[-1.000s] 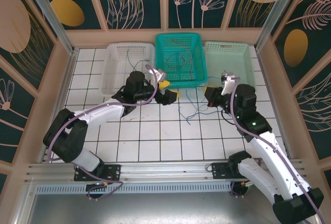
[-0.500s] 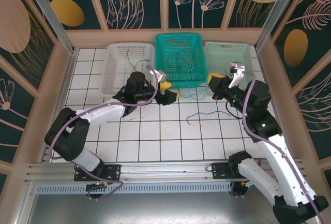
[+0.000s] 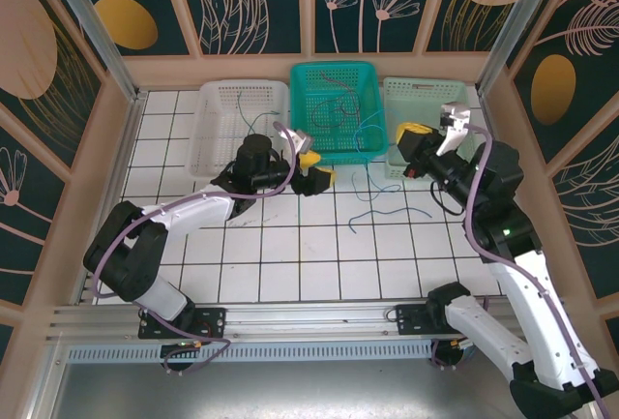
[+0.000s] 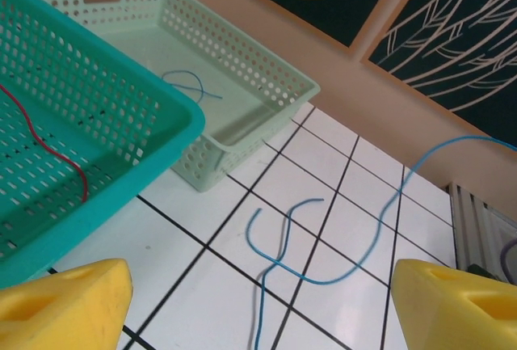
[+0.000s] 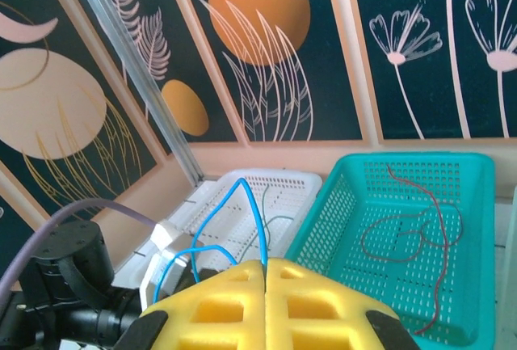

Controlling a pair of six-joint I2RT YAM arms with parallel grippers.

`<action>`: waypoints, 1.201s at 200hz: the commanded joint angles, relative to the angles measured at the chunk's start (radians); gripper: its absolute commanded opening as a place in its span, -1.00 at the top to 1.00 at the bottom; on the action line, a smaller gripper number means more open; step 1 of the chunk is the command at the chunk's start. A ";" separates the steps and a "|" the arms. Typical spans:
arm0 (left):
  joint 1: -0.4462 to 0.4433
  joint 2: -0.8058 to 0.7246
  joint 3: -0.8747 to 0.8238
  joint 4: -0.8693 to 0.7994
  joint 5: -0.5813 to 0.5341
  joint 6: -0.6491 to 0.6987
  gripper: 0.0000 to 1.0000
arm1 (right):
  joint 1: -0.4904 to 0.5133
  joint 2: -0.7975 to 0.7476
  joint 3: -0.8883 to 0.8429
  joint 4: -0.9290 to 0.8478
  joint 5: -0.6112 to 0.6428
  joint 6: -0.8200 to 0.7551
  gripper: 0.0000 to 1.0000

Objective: Untangle the cables

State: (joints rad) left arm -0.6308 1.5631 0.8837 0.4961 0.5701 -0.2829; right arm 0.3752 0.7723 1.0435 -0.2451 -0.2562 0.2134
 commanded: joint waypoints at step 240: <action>-0.068 0.089 0.231 0.198 0.293 -0.396 0.02 | 0.013 0.091 -0.043 0.039 -0.025 -0.043 1.00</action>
State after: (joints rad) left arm -0.6979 1.6344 1.0832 0.7200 0.8566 -0.6830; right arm 0.3798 0.8707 0.9985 -0.2447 -0.2661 0.1879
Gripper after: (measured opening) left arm 0.488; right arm 0.048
